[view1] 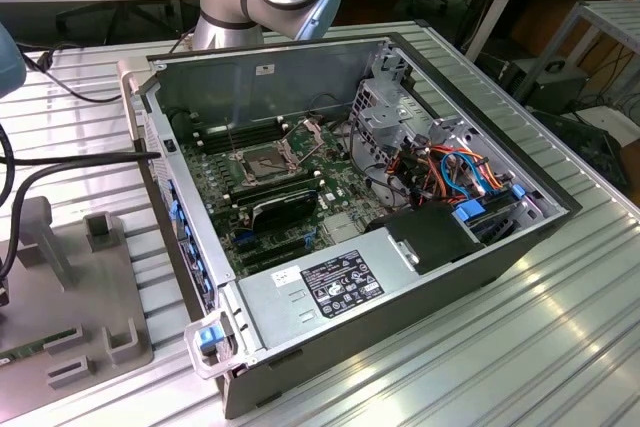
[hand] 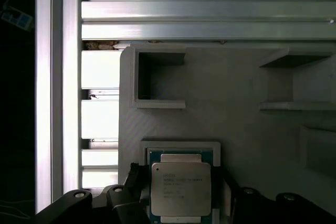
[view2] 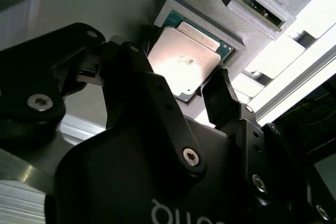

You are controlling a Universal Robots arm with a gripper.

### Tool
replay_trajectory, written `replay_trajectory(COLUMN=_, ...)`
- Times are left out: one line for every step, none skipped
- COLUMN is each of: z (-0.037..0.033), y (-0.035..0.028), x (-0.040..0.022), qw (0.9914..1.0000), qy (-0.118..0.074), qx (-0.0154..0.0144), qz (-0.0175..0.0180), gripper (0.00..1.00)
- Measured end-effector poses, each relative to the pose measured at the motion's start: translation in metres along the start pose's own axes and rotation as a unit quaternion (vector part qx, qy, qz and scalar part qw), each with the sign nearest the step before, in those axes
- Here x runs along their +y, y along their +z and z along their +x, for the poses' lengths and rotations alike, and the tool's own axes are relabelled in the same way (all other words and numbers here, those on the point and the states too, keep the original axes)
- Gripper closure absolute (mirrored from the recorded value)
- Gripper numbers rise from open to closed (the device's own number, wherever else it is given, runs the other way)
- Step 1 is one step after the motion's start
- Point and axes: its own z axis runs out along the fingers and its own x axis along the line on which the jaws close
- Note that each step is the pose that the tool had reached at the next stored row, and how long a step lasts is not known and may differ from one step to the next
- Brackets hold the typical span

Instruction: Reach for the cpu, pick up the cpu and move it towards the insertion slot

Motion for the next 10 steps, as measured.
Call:
replay_trajectory(z=0.0, y=0.0, x=0.0, qw=1.0, qy=0.0, qx=0.0, qz=0.0, gripper=0.33)
replay_trajectory(z=0.0, y=0.0, x=-0.0001, qw=1.0, qy=0.0, qx=0.0, qz=0.0, gripper=0.33)
replay_trajectory(z=0.0, y=0.0, x=-0.0001, qw=1.0, qy=0.0, qx=0.0, qz=0.0, gripper=0.33)
replay_trajectory(z=0.0, y=0.0, x=-0.0001, qw=1.0, qy=0.0, qx=0.0, qz=0.0, gripper=0.42)
replay_trajectory(z=0.0, y=0.0, x=-0.0001, qw=1.0, qy=0.0, qx=0.0, qz=0.0, gripper=0.42)
replay_trajectory(z=0.0, y=0.0, x=-0.0001, qw=1.0, qy=0.0, qx=0.0, qz=0.0, gripper=0.42)
replay_trajectory(z=0.0, y=0.0, x=-0.0001, qw=1.0, qy=0.0, qx=0.0, qz=0.0, gripper=0.42)
replay_trajectory(z=0.0, y=-0.0001, x=-0.0002, qw=1.0, qy=0.0, qx=0.0001, qz=0.0001, gripper=0.42)
replay_trajectory(z=0.0, y=-0.0001, x=-0.0002, qw=1.0, qy=0.0, qx=0.0001, qz=0.0, gripper=0.43)
replay_trajectory(z=0.0, y=0.0, x=-0.0001, qw=1.0, qy=0.0, qx=0.0, qz=0.0, gripper=0.43)
